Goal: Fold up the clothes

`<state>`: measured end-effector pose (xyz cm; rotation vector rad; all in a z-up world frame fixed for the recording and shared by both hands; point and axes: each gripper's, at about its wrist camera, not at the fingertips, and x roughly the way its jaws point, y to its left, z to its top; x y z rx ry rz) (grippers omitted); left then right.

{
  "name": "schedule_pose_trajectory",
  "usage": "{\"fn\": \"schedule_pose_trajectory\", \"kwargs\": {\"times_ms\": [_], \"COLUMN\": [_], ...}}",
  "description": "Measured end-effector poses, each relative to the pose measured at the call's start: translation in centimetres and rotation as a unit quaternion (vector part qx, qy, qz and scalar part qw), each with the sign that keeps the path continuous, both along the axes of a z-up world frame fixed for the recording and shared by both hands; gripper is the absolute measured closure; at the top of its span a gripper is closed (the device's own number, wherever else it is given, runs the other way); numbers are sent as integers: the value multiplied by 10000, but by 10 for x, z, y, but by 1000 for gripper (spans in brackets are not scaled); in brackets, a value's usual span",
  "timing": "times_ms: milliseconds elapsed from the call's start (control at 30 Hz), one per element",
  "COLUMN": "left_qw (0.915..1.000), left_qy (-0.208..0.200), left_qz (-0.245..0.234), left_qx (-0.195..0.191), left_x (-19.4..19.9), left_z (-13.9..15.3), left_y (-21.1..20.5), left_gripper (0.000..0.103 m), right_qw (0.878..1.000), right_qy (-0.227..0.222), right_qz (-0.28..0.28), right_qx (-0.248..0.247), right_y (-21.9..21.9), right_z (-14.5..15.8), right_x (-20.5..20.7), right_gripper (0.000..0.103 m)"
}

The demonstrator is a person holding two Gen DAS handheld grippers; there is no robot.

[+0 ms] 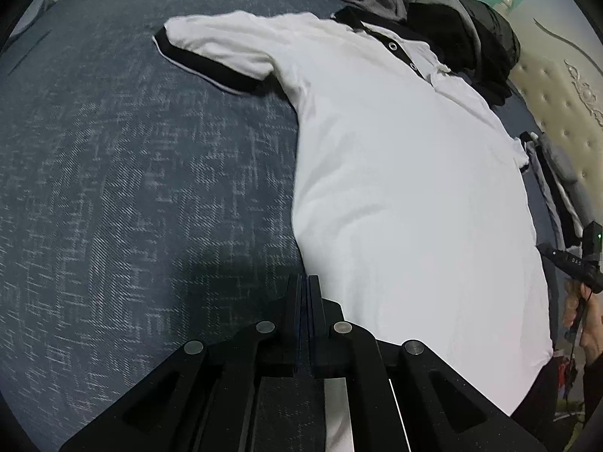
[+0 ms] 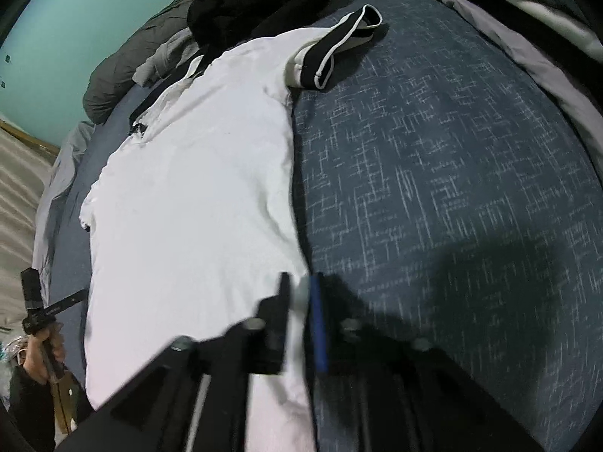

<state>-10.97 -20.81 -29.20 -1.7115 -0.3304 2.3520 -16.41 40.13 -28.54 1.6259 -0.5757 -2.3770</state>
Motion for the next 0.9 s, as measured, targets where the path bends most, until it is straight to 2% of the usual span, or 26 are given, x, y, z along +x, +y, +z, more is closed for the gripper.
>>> {"fn": "schedule_pose_trajectory", "kwargs": {"times_ms": [167,300,367,500,600,733,833,900], "left_qw": [9996,9997,9997,9998,9996,9986,9993,9994], "left_qy": [-184,-180,-170,8,158,163,76,27], "left_qz": [-192,-123,-85,-169,16,197,295,296], "left_qx": [89,139,172,-90,-224,-456,-217,164], "left_x": [11,17,20,27,32,38,44,44], "left_z": [-10,-14,-13,-5,3,3,1,0], "left_y": [6,3,1,2,-7,-22,-29,-34], "left_gripper": [101,101,101,103,103,103,103,103], "right_qw": [9998,9997,9995,9998,10000,10000,9999,10000], "right_qy": [-41,-124,-139,-36,14,-5,21,29], "right_qz": [166,189,187,144,0,-32,-30,-62], "right_qx": [-94,-132,-189,-96,-3,87,119,33], "right_y": [-5,-7,-9,-3,3,5,5,7], "right_z": [3,-3,-6,-4,-1,-5,-6,-7], "right_x": [16,21,22,30,31,31,32,33], "right_gripper": [79,81,94,100,100,100,100,100]}}
